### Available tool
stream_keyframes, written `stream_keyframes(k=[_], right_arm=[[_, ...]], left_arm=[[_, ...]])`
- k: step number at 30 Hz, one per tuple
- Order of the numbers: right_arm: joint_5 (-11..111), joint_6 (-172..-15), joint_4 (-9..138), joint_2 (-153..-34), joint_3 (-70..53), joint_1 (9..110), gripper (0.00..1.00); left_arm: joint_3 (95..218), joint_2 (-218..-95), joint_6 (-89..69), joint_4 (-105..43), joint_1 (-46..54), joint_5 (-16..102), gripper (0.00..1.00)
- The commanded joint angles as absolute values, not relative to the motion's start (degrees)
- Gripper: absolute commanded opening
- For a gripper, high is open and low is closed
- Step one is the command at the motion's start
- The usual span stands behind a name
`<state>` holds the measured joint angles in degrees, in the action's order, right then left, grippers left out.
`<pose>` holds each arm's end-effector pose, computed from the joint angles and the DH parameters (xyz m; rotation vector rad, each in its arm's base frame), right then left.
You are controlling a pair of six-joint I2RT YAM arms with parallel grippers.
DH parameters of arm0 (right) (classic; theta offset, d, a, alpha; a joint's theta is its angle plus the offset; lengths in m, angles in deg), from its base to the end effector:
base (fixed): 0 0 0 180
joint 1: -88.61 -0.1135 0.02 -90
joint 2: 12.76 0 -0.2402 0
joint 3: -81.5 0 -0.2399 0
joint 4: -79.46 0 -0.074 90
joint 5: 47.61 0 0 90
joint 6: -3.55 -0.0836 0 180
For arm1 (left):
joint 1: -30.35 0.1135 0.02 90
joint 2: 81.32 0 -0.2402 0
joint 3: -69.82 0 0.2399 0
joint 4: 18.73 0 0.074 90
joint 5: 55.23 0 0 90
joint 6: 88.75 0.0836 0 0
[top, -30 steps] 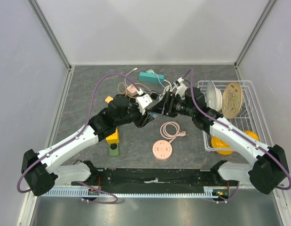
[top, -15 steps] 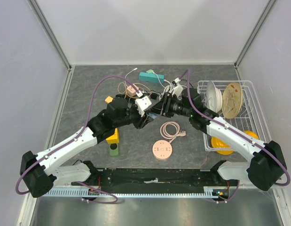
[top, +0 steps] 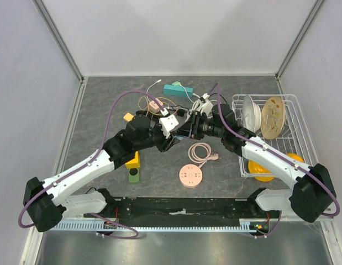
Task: Insert the plug
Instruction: Pick up the plug from the center of the board, then adjust the socket at the center of the board.
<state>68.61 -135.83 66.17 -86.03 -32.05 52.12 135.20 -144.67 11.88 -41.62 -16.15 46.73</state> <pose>0.2425 0.2253 0.2638 -0.1058 2.1642 1.3826 0.1923 -0.2278 0.2812 1.0677 1.6635 -0.6148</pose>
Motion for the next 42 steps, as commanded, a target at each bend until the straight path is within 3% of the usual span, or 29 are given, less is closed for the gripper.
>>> stream_keyframes(k=[1,4,5,6,9,12,19,23,28,33,42], right_arm=[[69.82,-133.82,65.07,-86.15,-30.49,51.87,0.25],[68.94,-131.54,63.59,-86.06,-28.91,51.96,0.00],[68.59,-130.66,63.22,-86.41,-27.60,52.14,0.00],[68.50,-128.65,62.26,-86.76,-26.63,52.49,0.00],[69.02,-124.70,58.50,-89.39,-20.05,55.29,0.00],[67.71,-116.09,51.57,-93.52,-7.94,58.63,0.00],[47.54,-95.69,40.90,-99.77,26.67,61.80,0.00],[37.68,-87.44,42.55,-99.16,35.33,61.81,0.00],[34.05,-86.97,57.31,-88.98,21.06,61.89,0.00],[41.13,-87.41,53.82,-85.54,11.63,61.81,0.00],[55.76,-90.49,48.90,-76.49,-21.32,59.27,0.00]], left_arm=[[134.67,-143.29,14.34,-37.78,-16.50,45.49,0.16],[134.14,-143.02,14.17,-37.96,-16.50,44.61,0.25],[133.96,-142.93,13.91,-38.05,-16.50,44.35,0.33],[133.79,-142.41,13.56,-37.96,-16.50,43.21,0.54],[133.26,-140.75,11.36,-38.39,-16.41,38.40,0.85],[132.56,-138.90,9.78,-39.71,-16.41,34.96,0.89],[128.08,-131.43,6.35,-42.70,-16.41,29.41,0.89],[125.97,-129.75,4.24,-43.76,-16.32,28.61,0.89],[124.38,-130.71,1.96,-43.76,-16.32,30.28,0.89],[124.64,-135.01,0.11,-43.41,-16.32,36.15,0.89],[124.73,-141.70,-6.65,-42.88,-16.41,44.42,0.87]])
